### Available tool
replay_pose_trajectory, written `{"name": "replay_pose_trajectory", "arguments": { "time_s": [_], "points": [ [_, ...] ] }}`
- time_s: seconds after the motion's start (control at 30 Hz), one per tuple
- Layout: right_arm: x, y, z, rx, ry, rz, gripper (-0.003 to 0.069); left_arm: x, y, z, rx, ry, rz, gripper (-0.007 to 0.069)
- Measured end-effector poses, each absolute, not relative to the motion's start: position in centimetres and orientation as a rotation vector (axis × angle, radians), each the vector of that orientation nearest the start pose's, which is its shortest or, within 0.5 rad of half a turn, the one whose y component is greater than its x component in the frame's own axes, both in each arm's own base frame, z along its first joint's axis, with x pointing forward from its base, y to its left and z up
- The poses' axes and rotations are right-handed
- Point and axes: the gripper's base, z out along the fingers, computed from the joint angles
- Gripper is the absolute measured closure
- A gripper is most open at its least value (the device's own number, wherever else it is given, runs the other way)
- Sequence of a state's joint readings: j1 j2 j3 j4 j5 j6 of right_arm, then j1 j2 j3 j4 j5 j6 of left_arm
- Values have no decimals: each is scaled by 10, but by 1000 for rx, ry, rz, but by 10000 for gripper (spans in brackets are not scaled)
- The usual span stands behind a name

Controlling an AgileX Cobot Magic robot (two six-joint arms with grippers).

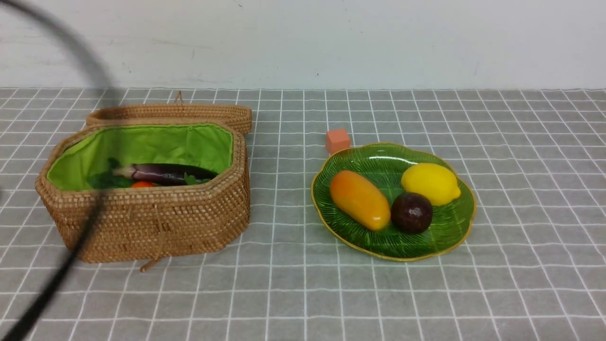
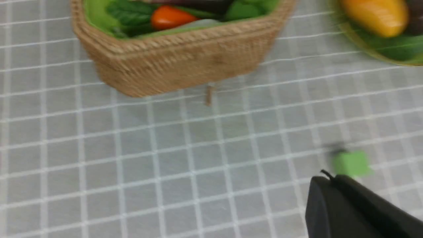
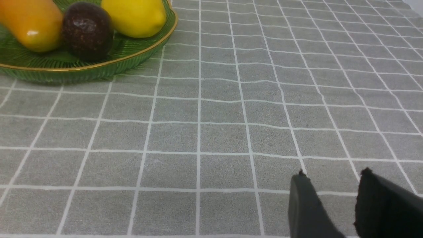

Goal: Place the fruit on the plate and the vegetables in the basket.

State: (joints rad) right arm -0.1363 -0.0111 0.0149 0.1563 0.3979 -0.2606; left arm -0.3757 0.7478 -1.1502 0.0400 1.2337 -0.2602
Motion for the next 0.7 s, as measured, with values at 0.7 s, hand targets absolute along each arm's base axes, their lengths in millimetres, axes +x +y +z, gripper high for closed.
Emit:
{"name": "replay_pose_trajectory", "arguments": {
  "time_s": [0.7],
  "points": [
    [52,-2,173,-23,1883,-117,417,5,1,299,-39,1834,-508,638]
  ]
}}
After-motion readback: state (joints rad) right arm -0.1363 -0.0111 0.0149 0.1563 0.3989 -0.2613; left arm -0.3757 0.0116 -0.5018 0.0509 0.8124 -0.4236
